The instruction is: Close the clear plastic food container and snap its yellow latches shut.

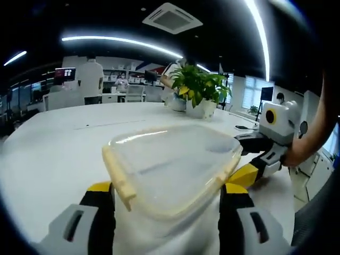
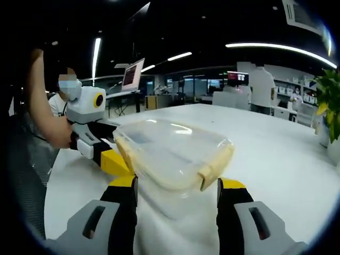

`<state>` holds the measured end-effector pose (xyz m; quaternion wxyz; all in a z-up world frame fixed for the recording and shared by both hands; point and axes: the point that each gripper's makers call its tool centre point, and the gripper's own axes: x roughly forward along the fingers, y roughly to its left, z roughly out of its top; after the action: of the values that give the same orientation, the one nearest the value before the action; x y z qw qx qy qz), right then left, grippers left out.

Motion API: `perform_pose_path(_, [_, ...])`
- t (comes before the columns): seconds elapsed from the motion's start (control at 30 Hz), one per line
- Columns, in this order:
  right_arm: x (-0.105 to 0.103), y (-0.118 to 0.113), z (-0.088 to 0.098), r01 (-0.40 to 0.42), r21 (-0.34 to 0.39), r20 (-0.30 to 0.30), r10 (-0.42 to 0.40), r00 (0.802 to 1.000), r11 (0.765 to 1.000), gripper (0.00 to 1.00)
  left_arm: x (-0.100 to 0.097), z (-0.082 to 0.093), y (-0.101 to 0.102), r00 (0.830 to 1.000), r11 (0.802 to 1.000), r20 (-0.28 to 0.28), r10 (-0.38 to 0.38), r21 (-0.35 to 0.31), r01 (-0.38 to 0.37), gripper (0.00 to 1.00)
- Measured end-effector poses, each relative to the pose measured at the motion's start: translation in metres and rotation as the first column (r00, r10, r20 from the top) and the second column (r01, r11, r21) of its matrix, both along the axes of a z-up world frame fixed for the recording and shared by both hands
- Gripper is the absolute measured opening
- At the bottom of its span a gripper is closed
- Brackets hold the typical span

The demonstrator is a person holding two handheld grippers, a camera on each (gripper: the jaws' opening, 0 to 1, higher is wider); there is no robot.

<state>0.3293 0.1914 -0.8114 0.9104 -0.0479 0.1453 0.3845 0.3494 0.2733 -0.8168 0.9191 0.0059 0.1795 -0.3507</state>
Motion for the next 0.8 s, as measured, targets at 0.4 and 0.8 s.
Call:
perform_pose_path(0.4, [0.012,0.036,-0.003,-0.025,-0.007,-0.014,0.025,1.0,1.0,0.55,0.008,-0.002,0.045,1.0,0.999,-0.01,0.003,0.039,-0.003,0.67])
perform_pose_path(0.8, [0.04,0.079,-0.005,0.0,-0.003,-0.009,0.0,1.0,1.0,0.55,0.037,-0.003,0.087,1.0,0.997,-0.019,0.0,0.072,0.001,0.66])
